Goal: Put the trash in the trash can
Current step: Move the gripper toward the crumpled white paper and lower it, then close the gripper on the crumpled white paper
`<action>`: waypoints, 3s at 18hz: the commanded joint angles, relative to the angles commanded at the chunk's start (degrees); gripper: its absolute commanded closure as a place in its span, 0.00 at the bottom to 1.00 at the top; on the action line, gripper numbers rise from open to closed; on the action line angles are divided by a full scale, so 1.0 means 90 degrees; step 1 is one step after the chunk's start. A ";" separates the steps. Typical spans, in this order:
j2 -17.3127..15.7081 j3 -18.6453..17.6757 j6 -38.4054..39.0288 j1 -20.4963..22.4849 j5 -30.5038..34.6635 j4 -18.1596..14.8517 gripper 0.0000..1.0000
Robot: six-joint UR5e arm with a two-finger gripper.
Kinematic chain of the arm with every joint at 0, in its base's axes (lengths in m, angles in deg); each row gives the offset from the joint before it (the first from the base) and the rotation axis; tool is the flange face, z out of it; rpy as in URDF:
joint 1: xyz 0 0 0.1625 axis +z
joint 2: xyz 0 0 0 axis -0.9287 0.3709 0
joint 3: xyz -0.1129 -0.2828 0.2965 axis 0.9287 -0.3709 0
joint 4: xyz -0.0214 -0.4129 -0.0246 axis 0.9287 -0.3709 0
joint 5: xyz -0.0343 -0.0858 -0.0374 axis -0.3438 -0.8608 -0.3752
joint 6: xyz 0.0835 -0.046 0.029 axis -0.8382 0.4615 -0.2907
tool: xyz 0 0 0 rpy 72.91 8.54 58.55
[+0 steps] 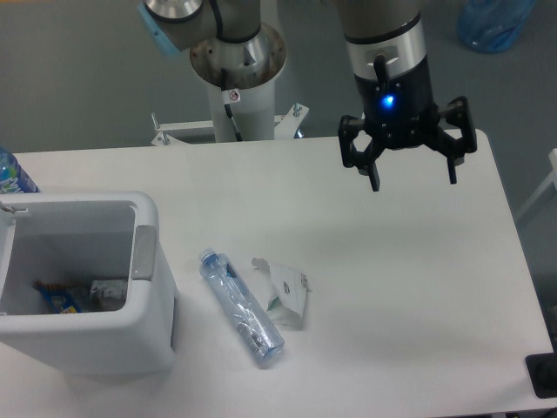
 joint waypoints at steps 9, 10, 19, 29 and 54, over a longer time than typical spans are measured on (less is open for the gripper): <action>0.0000 -0.0234 0.0253 -0.0068 0.0000 0.0039 0.00; 0.0000 -0.0292 0.0302 -0.0088 -0.0010 0.0039 0.00; 0.0088 -0.0927 0.1474 -0.0312 -0.0010 0.0615 0.00; 0.0185 -0.1113 0.2801 -0.0439 -0.0058 0.0723 0.00; 0.1640 -0.1650 0.4091 -0.1142 -0.0313 0.1132 0.00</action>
